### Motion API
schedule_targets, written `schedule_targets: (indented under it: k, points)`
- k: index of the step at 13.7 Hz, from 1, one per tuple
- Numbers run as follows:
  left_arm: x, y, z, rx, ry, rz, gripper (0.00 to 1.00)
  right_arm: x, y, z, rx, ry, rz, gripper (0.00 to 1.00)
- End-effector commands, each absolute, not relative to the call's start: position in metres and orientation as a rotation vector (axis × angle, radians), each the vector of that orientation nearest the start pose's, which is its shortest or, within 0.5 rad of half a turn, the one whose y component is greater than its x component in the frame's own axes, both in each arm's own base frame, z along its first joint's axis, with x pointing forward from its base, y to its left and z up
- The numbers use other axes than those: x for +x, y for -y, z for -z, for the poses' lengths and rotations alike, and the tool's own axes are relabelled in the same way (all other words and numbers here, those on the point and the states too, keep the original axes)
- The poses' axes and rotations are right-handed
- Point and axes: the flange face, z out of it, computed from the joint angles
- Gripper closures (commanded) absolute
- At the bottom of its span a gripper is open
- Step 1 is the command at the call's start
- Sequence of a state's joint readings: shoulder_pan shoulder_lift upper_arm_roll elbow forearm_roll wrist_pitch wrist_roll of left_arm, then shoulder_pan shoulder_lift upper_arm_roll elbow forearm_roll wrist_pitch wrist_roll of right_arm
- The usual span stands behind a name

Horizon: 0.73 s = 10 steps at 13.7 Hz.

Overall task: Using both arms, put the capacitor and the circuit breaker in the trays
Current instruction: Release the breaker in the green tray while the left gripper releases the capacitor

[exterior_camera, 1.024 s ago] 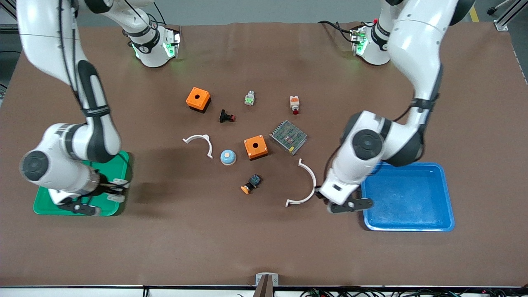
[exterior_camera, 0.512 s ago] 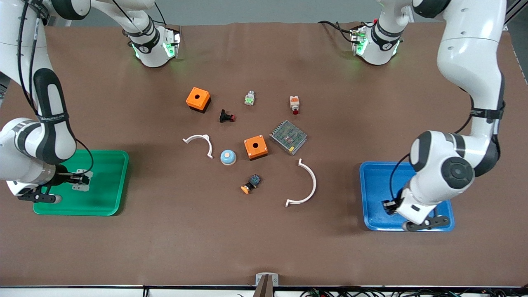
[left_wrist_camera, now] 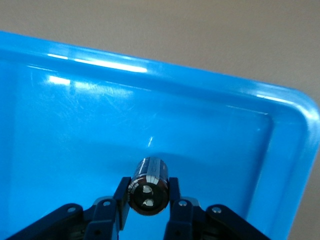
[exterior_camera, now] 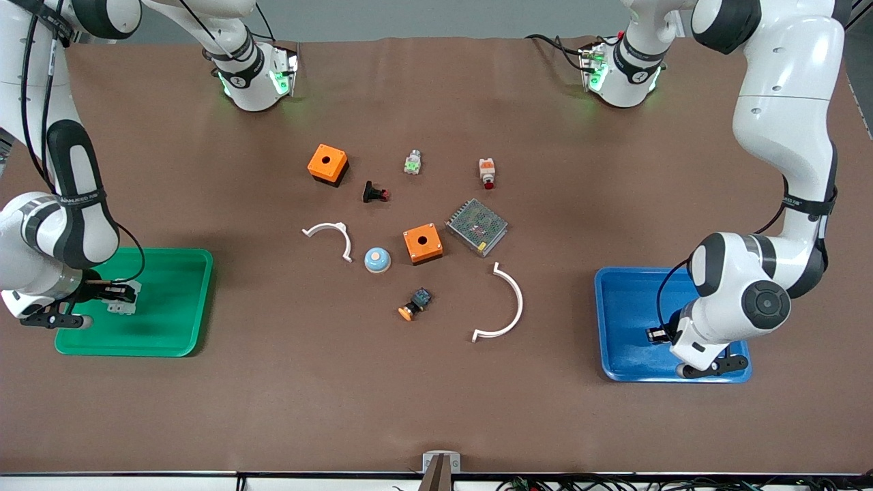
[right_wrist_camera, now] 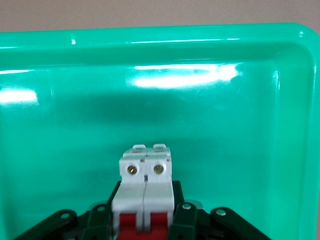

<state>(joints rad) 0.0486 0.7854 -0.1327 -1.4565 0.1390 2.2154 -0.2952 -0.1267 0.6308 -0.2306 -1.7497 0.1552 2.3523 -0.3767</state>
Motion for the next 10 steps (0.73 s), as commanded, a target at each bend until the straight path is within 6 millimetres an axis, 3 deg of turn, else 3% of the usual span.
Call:
schedule_targets:
  k: [1,2,3,4,5,7,10]
  points:
    - [0.713,0.017,-0.216,-3.102,0.207,-0.033,0.91,0.630,0.218,-0.224,-3.149,-0.038,-0.005,0.00]
    - [0.713,0.013,-0.216,-3.103,0.188,-0.034,0.87,0.632,0.217,-0.227,-3.151,-0.022,0.007,0.00]
    - [0.713,0.013,-0.216,-3.105,0.187,-0.034,0.70,0.634,0.218,-0.232,-3.153,-0.005,0.018,0.00]
    - [0.713,0.012,-0.218,-3.104,0.186,-0.034,0.31,0.638,0.216,-0.240,-3.154,0.007,0.035,0.00]
    - [0.713,0.012,-0.223,-3.105,0.180,-0.029,0.00,0.643,0.214,-0.251,-3.145,0.016,0.017,0.00]
    - [0.716,0.007,-0.245,-3.103,0.181,0.013,0.00,0.659,0.213,-0.286,-3.125,0.034,-0.026,0.00]
    - [0.714,0.005,-0.326,-3.085,0.183,0.079,0.00,0.671,0.182,-0.344,-3.086,0.031,-0.098,0.00]
